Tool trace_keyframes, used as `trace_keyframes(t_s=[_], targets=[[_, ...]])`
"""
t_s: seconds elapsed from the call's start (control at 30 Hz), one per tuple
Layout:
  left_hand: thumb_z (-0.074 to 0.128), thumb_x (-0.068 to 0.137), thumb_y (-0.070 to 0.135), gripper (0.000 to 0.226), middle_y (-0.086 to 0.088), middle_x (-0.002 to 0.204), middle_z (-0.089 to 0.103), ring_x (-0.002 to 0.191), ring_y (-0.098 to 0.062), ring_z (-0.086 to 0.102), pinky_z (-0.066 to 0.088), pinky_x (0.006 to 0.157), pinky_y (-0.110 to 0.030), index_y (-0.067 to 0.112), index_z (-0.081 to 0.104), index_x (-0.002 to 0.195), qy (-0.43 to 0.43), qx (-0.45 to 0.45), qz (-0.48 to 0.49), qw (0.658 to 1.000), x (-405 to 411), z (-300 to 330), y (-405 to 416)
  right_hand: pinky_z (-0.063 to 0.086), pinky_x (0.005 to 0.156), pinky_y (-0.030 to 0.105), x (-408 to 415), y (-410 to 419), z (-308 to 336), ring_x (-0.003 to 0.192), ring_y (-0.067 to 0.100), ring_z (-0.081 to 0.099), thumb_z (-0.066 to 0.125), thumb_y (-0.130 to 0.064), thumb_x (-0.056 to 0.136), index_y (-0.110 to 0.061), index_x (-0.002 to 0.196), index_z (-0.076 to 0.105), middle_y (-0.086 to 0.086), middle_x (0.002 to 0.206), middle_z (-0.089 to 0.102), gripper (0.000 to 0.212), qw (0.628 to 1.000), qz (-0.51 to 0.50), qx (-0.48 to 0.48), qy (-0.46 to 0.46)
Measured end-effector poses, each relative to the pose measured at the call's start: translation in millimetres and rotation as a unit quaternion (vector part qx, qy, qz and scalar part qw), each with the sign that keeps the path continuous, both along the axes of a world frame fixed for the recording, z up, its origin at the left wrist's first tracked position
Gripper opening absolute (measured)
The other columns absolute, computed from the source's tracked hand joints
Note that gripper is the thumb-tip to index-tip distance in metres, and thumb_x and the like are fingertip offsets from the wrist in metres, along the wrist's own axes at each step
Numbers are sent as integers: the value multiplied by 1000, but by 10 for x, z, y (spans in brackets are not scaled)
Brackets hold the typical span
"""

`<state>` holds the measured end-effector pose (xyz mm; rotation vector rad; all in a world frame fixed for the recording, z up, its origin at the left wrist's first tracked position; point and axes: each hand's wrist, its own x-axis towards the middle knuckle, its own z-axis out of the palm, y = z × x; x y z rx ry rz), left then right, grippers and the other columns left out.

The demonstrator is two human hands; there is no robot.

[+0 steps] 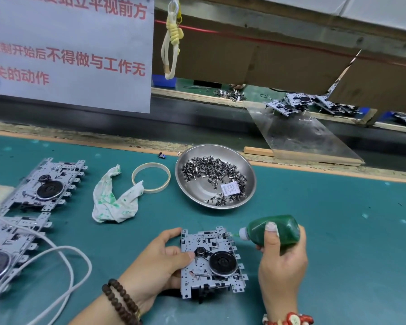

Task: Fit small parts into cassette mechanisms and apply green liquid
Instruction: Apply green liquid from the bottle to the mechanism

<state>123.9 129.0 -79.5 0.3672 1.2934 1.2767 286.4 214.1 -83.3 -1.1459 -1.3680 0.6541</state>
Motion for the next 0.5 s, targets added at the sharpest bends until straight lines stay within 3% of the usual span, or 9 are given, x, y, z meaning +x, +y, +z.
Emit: trace_keyframes(t_s=[0.1,0.4,0.5], targets=[[59,83,-6,58,-6,54,59,47,-18,62,51,40,-25,15,39,133,-1,1,-1,1000,0,3,1,51,68,51,-5,-9,13,70,25,58,49,-57,74,-29,82,49,-5,75,60,29,1000,-1,1,-6],[58,83,-8,58,-6,53,59,46,-17,62,50,39,-25,12,38,134,-6,4,-3,1000,1,-7,-8,48,65,32,11,-9,-3,68,10,55,49,-59,72,-32,82,48,-10,74,60,29,1000,-4,5,7],[57,83,-9,58,-6,53,59,46,-17,62,50,39,-25,13,38,134,-7,5,-3,1000,1,-4,-7,45,61,15,-17,-2,7,68,0,57,50,-70,71,-32,81,48,-11,74,60,39,1000,-4,16,9]])
